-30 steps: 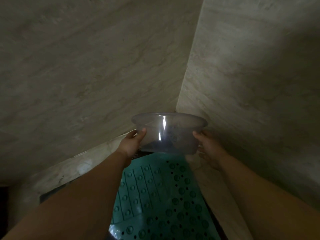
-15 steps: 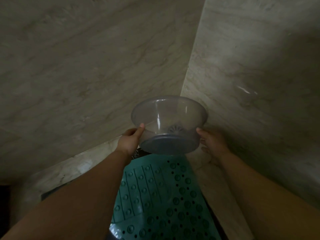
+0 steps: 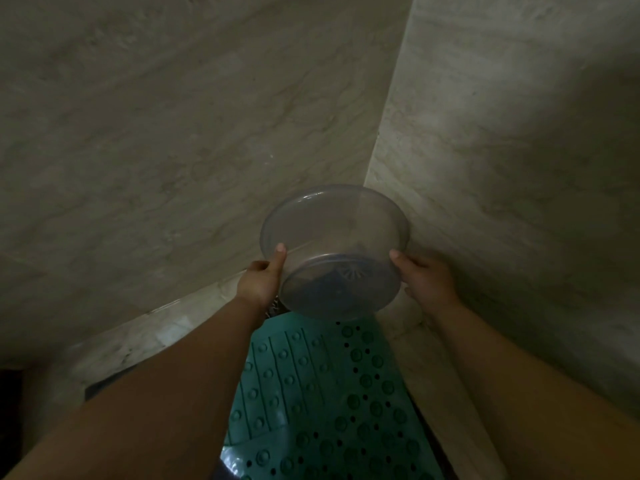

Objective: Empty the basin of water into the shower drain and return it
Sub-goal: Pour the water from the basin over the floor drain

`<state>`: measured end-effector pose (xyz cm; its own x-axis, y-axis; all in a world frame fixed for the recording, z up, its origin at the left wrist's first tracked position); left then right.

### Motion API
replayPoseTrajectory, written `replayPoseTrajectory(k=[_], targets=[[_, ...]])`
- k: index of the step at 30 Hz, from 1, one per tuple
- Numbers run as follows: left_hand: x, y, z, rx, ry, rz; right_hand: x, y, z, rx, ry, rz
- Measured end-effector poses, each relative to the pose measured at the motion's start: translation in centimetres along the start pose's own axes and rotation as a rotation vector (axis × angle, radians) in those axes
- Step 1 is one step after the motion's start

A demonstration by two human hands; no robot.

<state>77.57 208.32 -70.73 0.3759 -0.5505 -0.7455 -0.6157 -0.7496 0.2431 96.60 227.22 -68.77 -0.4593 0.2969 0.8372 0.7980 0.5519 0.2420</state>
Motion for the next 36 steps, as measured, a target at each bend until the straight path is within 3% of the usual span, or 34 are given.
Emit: replayPoseTrajectory(k=[17,36], targets=[[-1.1,0.5,-0.3,-0.087,-0.015,0.059,1.4,-0.4,-0.5,-0.026,0.129,-0.027],[-1.1,0.9,-0.8,-0.067,0.022,0.164,1.2,-0.5,-0.9,-0.024,0.079,-0.054]])
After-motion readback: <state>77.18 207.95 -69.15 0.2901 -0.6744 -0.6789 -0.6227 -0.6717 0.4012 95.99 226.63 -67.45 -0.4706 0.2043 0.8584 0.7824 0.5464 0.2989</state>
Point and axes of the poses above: each hand's wrist, its own z-axis towards the middle knuckle, its own y-axis out of the back of the hand, x = y × z, the point moved 3 cm from there along z, towards the middle knuckle, and after that the axes turned 2 degrees about z, right-handed, at the moved point
